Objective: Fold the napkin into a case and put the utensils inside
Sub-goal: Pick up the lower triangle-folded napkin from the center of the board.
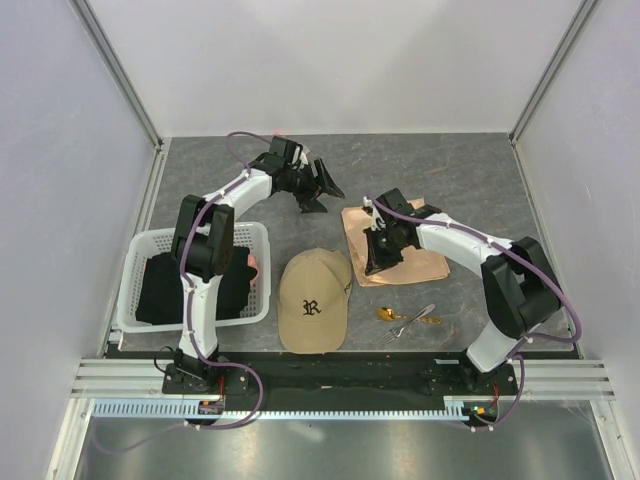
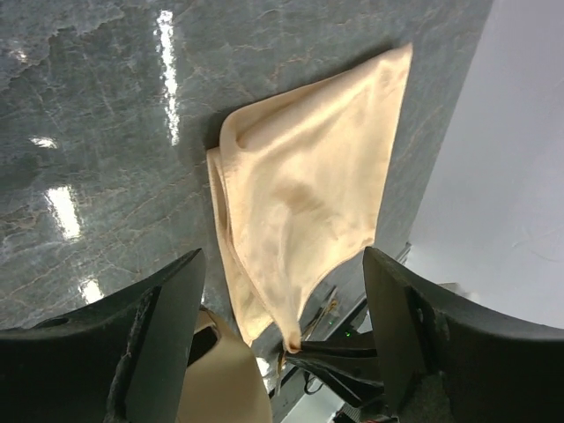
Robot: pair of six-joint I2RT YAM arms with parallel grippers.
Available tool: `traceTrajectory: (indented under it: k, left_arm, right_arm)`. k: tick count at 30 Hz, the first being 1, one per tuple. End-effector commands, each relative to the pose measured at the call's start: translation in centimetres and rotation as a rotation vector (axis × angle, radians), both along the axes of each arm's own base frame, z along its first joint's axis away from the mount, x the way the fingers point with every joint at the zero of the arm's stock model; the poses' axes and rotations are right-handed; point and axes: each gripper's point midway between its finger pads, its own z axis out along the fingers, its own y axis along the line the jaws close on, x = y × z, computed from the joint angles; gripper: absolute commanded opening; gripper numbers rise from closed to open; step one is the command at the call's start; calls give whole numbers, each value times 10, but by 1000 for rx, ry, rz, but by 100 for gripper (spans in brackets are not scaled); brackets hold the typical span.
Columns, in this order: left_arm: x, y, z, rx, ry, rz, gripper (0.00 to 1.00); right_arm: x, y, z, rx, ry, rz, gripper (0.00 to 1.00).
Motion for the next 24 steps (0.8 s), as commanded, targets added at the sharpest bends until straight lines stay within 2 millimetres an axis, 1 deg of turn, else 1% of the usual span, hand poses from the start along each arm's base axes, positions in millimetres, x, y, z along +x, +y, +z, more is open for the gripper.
traceTrajectory:
  k: [1, 4, 6, 7, 8, 9, 10, 12, 13, 16, 18, 20, 21, 23, 24]
  left_arm:
    - [11, -5, 1, 11, -40, -2, 77]
    - [10, -5, -3, 11, -28, -7, 77]
    - [9, -4, 0, 12, -30, -5, 77]
    - [8, -5, 0, 12, -30, -9, 76]
    - [8, -4, 1, 11, -32, -10, 76]
    - [7, -4, 2, 13, -31, -12, 76]
    - [6, -4, 3, 13, -32, -18, 77]
    - [5, -2, 7, 13, -38, -20, 76]
    - [4, -1, 7, 15, -35, -25, 77]
    - [3, 3, 13, 17, -46, -28, 76]
    - [2, 6, 14, 21, -46, -29, 76]
    - [1, 8, 17, 19, -52, -29, 76]
    - [1, 9, 16, 18, -48, -30, 76]
    - [0, 8, 18, 14, -49, -30, 76]
    - [-1, 8, 18, 9, -45, -34, 76]
  right_arm:
    - [6, 3, 14, 131, 8, -61, 0]
    - [7, -1, 8, 116, 10, -52, 0]
    - [8, 2, 6, 124, 20, -41, 0]
    - [8, 4, 1, 124, 39, -36, 0]
    - [9, 5, 0, 119, 48, -34, 0]
    - [7, 6, -3, 110, 58, -28, 4]
    - [6, 5, -7, 100, 74, -25, 11]
    - [4, 7, -8, 92, 71, -16, 20]
    - [3, 7, -7, 88, 71, -13, 33]
    - [3, 4, -4, 72, 70, -7, 52]
    - [6, 4, 1, 42, 51, -4, 53]
    - [10, 7, 6, 32, 36, 4, 54]
    - [13, 6, 4, 12, 30, -2, 54]
    - [22, 3, 7, -14, 6, -24, 54]
    - [30, -4, 4, -57, -15, -60, 50]
